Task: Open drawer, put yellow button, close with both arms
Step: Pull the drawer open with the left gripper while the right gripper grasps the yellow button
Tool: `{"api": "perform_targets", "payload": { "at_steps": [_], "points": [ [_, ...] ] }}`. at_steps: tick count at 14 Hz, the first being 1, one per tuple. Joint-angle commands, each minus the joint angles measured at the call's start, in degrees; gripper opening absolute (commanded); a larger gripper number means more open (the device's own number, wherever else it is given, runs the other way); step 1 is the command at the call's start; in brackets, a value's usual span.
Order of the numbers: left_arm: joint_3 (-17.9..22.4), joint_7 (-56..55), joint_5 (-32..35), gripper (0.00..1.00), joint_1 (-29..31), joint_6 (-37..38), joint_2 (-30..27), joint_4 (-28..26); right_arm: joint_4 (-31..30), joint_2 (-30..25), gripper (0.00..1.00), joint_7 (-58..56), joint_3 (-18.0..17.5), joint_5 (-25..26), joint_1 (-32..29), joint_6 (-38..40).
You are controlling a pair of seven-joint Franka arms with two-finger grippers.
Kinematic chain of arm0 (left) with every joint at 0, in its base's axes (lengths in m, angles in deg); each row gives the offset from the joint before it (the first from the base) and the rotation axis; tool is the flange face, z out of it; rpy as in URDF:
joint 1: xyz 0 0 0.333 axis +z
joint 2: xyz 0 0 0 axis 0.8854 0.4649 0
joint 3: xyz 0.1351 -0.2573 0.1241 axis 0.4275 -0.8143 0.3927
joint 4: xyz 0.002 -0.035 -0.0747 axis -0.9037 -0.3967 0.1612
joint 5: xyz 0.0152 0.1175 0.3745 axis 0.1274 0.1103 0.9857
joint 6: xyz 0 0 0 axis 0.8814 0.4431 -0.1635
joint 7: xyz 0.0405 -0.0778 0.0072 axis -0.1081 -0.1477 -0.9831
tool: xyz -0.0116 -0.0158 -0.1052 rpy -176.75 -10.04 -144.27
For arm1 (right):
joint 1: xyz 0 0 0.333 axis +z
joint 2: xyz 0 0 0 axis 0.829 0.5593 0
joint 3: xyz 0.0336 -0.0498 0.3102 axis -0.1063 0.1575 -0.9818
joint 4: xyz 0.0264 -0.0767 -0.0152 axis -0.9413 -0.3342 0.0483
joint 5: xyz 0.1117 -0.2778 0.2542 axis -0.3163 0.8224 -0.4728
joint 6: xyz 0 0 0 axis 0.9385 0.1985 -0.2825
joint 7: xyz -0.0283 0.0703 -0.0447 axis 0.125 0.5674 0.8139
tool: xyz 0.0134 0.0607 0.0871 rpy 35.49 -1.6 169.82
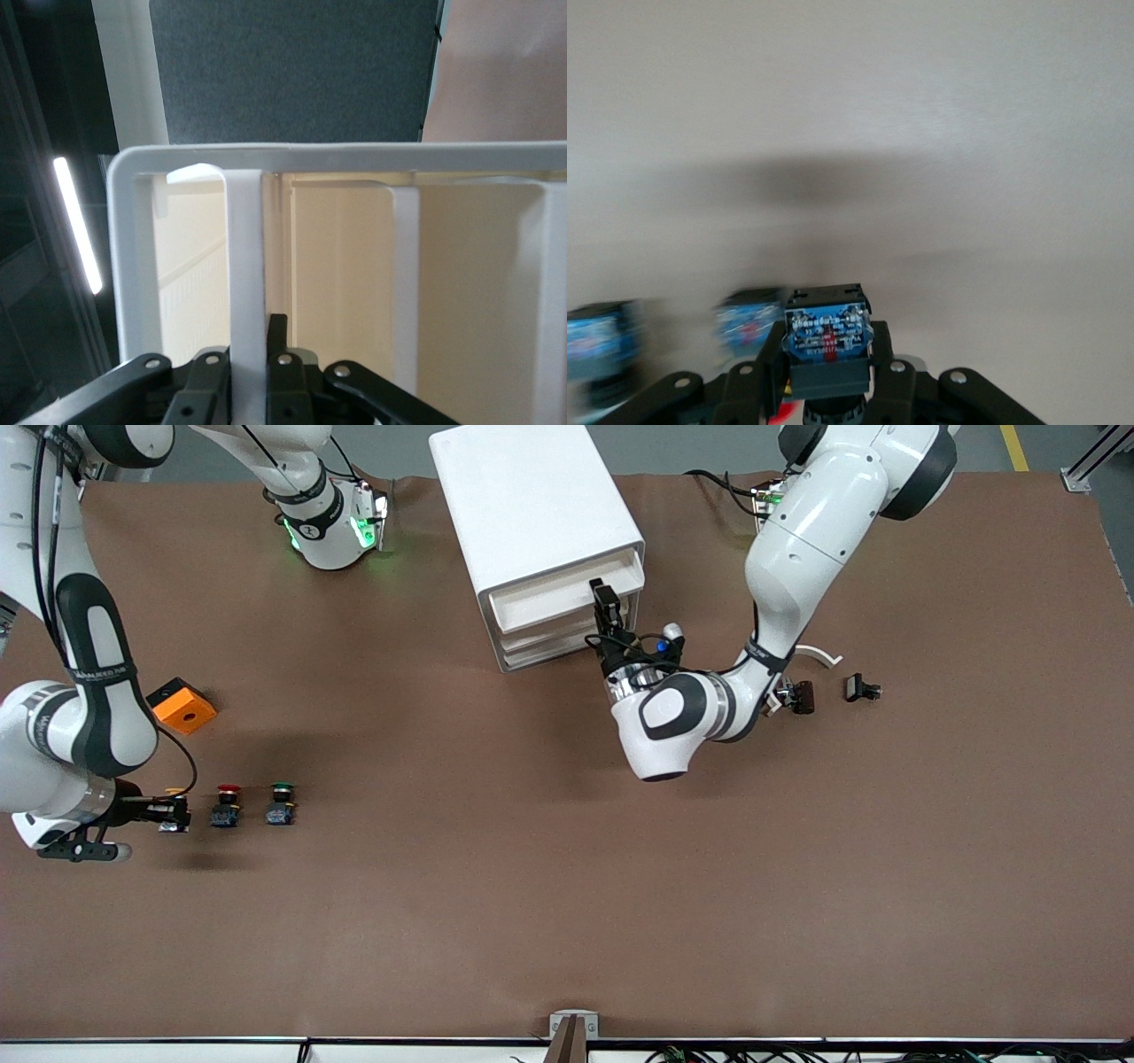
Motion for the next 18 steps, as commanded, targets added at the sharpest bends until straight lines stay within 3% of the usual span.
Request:
{"api": "perform_targets", "payload": {
  "at_steps": [1, 7, 12, 14, 16, 18],
  "points": [
    [0.16, -1.18, -0.99, 0.05, 3.20, 0.40, -1.00, 0.22, -0.46, -6.89, 0.00, 10.85, 0.08, -0.58, 4.23, 8.65],
    [1.56, -1.35, -0.46, 0.07, 6.72, 0.14, -0.92, 1.70, -0.63, -18.85, 0.00, 45.11, -0.09, -1.98, 18.98, 23.95],
    [3.15, -1.27, -0.81, 0.08, 7.78, 0.14, -0.91, 1.89, -0.46, -23.61, 0.00, 75.71, -0.09, -5.59, 36.21, 26.52],
    [3.15, -1.26, -0.81, 0.13, 7.78, 0.14, -0.83, 1.80, -0.37, -24.40, 0.00, 82.93, -0.09, -5.51, 41.66, 26.52],
    [3.15, -1.00, -0.64, 0.22, 7.78, 0.05, -0.83, 1.80, -0.02, -24.58, 0.00, 91.72, -0.09, -5.42, 47.29, 25.99],
    [3.15, -0.91, -0.46, 0.53, 7.78, 0.05, -0.83, 1.80, 0.60, -24.23, 0.00, 98.94, -0.09, -4.89, 53.61, 25.55]
  ]
}}
